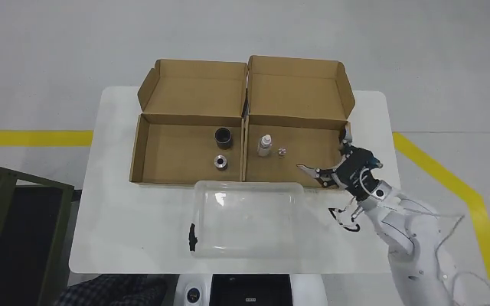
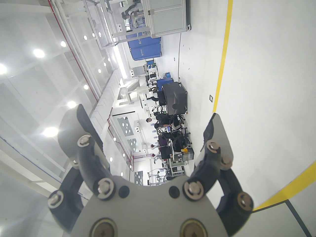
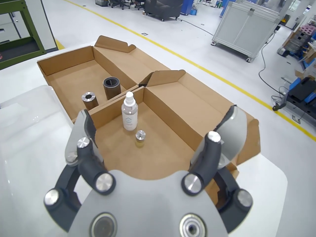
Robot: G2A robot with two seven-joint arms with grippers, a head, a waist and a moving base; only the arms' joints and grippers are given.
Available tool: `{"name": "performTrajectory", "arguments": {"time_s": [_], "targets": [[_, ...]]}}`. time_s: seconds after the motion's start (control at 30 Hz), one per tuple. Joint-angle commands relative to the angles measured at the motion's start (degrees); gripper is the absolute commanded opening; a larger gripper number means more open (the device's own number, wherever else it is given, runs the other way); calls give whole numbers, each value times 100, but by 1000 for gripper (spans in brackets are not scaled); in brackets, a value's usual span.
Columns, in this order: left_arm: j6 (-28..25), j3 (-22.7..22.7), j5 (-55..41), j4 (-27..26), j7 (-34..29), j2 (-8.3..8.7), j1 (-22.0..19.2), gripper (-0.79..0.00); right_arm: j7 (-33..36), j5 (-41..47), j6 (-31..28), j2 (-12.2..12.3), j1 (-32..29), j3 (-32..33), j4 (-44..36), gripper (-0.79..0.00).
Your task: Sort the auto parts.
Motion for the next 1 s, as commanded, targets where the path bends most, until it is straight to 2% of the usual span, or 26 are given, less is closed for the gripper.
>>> {"name": "performTrajectory", "arguments": {"time_s": [0.0,0.2,0.47,0.63,0.97], "targets": [[0,0,0,0,0,0,0,0,-127,53,28,19,-165,244,-29,0],[0,0,0,0,0,0,0,0,-419,179,47,67,-639,869,-122,0],[0,0,0,0,0,0,0,0,-661,378,-15,110,-982,1432,-60,0],[0,0,0,0,0,0,0,0,-619,475,-369,143,-1097,1504,47,0],[0,0,0,0,0,0,0,0,-619,475,-369,143,-1097,1504,47,0]]}}
